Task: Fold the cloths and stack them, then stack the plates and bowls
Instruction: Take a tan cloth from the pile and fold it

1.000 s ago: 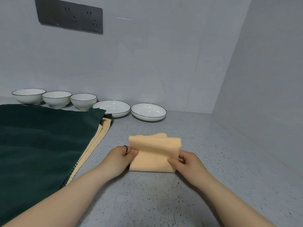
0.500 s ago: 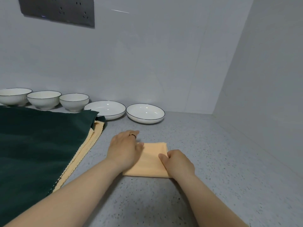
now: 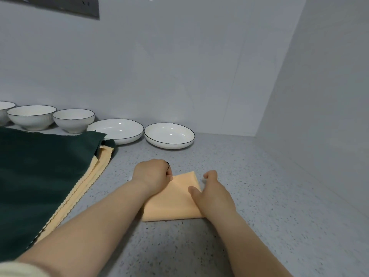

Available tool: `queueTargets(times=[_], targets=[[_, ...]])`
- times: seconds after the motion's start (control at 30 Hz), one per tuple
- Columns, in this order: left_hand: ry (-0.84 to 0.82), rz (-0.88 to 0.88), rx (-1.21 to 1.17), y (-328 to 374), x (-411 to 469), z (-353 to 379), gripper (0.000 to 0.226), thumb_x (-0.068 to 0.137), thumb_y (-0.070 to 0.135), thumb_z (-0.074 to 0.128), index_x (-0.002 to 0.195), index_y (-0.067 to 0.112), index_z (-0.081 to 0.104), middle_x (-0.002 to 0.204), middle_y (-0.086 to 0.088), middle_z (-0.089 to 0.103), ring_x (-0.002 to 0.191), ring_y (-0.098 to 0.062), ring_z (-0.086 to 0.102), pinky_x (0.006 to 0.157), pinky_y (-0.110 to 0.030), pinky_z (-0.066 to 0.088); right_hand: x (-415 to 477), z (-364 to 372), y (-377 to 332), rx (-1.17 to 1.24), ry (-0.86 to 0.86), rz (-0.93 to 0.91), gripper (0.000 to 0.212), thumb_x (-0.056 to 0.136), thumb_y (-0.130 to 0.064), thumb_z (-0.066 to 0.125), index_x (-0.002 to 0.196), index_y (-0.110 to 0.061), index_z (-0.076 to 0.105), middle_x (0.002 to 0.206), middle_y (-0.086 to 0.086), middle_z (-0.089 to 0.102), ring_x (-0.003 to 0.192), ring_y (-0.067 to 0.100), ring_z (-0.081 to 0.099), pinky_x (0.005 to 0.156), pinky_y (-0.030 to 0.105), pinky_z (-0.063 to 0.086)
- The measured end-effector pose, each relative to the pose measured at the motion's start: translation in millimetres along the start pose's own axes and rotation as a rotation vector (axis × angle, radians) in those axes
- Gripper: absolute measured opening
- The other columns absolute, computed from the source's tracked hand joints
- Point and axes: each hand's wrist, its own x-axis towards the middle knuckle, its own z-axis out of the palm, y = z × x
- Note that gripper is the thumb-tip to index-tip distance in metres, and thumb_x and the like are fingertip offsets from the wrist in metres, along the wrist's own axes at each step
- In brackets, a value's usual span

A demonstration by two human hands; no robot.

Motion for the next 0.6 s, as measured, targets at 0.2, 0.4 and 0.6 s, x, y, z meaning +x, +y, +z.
queueTargets(times=[0.2, 0.4, 0.6], targets=[[0.024, 0.054, 0.141, 9, 0, -3, 0.027, 0.096, 0.031, 0.041, 0.113, 0.026, 0.062, 0.117, 0.002, 0.063, 0.113, -0.018, 0.054, 0.092, -0.026, 0.034, 1, 22, -7, -0.384, -0.032, -0.427, 0.049, 0.099, -0.021, 0.027, 0.147, -0.020, 0.016, 0.157, -0.002, 0.000, 0.145, 0.013, -0.008, 0.110, 0.027, -0.017], [0.102, 0.166, 0.067, 22, -24, 11, 0.030, 0.096, 0.020, 0.034, 0.117, 0.020, 0.056, 0.123, 0.001, 0.057, 0.116, -0.018, 0.050, 0.095, -0.024, 0.032, 7, 26, -2, -0.342, -0.155, -0.300, 0.052, 0.100, -0.028, 0.019, 0.148, -0.016, 0.004, 0.158, 0.000, -0.002, 0.145, 0.011, -0.007, 0.115, 0.030, -0.012], [-0.132, 0.135, -0.089, 12, -33, 21, 0.046, 0.101, 0.024, 0.021, 0.147, 0.019, 0.020, 0.156, 0.006, 0.012, 0.143, -0.005, 0.008, 0.115, -0.023, -0.001, 6, 25, -4, -0.415, -0.179, -0.216, 0.055, 0.100, -0.031, 0.015, 0.148, -0.010, -0.002, 0.157, 0.005, -0.010, 0.144, 0.015, -0.013, 0.113, 0.037, -0.018]])
